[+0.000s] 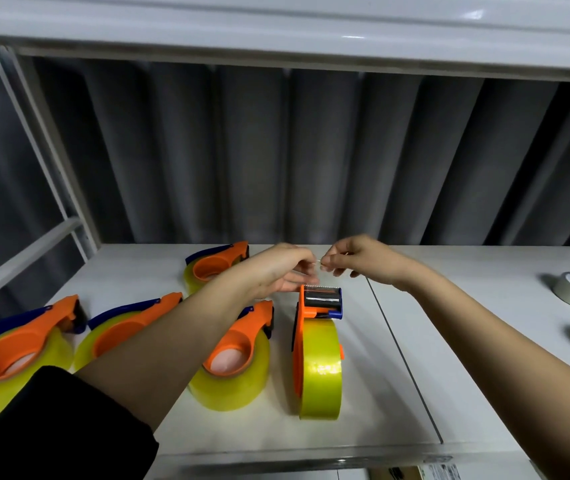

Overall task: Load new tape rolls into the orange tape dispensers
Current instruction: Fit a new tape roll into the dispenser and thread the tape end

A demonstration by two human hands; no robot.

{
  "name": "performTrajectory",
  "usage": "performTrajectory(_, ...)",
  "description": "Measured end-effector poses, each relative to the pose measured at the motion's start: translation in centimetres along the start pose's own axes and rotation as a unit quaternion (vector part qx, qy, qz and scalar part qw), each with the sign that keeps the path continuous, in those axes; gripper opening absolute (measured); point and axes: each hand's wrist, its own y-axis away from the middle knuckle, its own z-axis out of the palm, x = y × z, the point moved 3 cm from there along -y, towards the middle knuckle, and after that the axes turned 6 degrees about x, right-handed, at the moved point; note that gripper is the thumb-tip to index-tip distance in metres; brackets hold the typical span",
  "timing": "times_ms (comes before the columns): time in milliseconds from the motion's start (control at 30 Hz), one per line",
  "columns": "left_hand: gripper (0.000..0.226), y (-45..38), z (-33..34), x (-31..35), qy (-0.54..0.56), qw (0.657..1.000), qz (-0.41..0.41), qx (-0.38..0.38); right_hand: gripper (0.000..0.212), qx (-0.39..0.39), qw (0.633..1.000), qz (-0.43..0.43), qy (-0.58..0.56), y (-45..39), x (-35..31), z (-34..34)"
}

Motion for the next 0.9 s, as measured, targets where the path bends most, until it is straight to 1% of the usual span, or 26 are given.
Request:
performTrajectory(33,0.008,-0.1,0.0,0.0,-0.002,1.000,-0.002,0.002,0.024,0.023,0.999,-0.029,0.030,0.0,-0.1,0.1)
performTrajectory(100,0.007,-0.2,0.0,0.2,-0.007,1.000,-0.009,0.006,0.024,0.046,0.996,-0.053,0.046,0.2,-0.1,0.4)
performTrajectory(200,0.008,-0.3,0.0,0.3,-0.024,1.000,-0.014,0.008,0.023,0.016,0.999,-0.036,0.013,0.3,0.2,0.8)
performTrajectory(300,0.012,-0.2,0.1,0.6,-0.071,0.997,0.006,0.020,0.023,-0.018,0.999,-0.013,-0.034,0.4,0.3,1.0)
performTrajectory(467,0.015,0.1,-0.1,0.8,-0.171,0.982,0.068,0.035,0.025,-0.009,0.999,-0.007,-0.034,0.4,0.2,1.2)
performTrajectory(533,0.017,0.2,-0.4,0.6,-0.194,0.977,0.079,0.031,0.027,-0.014,0.999,-0.005,-0.035,0.4,0.3,1.2)
performTrajectory(633,0.019,0.6,-0.6,0.2,-0.187,0.979,0.074,0.016,0.030,-0.021,0.999,0.006,-0.047,0.5,0.4,1.4)
performTrajectory(733,0.020,0.8,-0.7,0.0,-0.186,0.980,0.067,0.016,0.033,-0.024,0.998,0.022,-0.059,0.6,0.5,1.5)
performTrajectory(900,0.018,1.2,-0.6,-0.3,-0.171,0.984,0.050,0.028,0.038,-0.026,0.989,0.087,-0.117,0.6,1.0,1.8)
